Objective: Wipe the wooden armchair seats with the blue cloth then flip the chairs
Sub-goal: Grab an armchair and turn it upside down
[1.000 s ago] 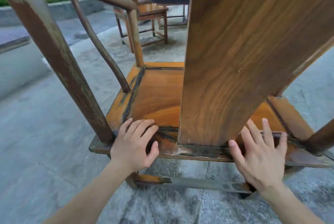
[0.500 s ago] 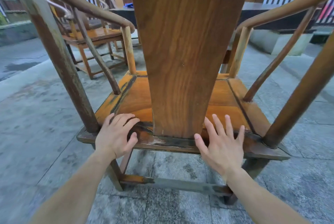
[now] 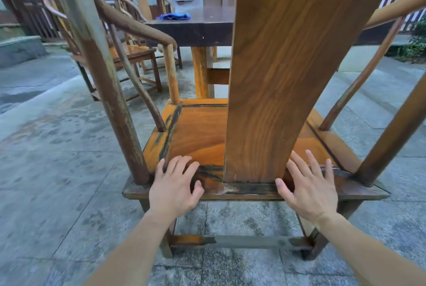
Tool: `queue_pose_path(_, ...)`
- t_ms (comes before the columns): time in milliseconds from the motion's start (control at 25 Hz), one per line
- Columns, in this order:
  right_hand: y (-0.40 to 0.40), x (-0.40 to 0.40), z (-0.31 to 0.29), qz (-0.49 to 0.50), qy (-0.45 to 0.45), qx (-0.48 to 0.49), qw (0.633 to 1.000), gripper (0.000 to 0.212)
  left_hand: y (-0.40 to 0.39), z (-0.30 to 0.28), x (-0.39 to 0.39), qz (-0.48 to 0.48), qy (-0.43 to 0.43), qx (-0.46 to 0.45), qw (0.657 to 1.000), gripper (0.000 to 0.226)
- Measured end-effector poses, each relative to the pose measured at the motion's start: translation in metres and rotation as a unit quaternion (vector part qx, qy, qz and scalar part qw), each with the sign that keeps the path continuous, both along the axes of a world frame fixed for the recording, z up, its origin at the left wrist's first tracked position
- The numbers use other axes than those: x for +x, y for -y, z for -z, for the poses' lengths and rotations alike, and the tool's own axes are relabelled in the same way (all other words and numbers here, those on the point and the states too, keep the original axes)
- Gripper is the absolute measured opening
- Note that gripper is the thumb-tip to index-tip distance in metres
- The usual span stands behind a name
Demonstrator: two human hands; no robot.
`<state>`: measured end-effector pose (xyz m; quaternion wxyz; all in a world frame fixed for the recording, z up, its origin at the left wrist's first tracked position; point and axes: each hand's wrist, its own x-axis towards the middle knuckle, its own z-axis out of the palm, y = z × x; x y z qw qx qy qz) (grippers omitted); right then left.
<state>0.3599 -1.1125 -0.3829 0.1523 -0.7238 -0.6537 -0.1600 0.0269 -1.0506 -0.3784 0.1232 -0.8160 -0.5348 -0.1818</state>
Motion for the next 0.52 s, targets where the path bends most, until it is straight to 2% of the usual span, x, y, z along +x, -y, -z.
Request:
queue_pose_path(120, -0.009, 0.001, 0.0, 0.009, -0.001, 0.038, 0.999, 0.065, -0.01, -0.001, 0.003, -0.002, 0.002, 0.018, 1.0, 0.05)
queue_pose_path(280, -0.006, 0.002, 0.003, -0.004, -0.012, 0.014, 1.0, 0.065, -0.009, 0.006, 0.004, -0.014, -0.013, 0.025, 1.0, 0.053)
queue_pose_path(400, -0.004, 0.005, -0.001, -0.015, -0.029, -0.012, 0.999, 0.068, 0.006, 0.006, 0.013, -0.098, -0.002, -0.006, 0.995, 0.056)
queue_pose_path(520, 0.004, 0.008, -0.015, -0.059, -0.034, -0.088, 0.994, 0.07, 0.042, -0.005, 0.028, -0.186, 0.038, -0.034, 0.981, 0.063)
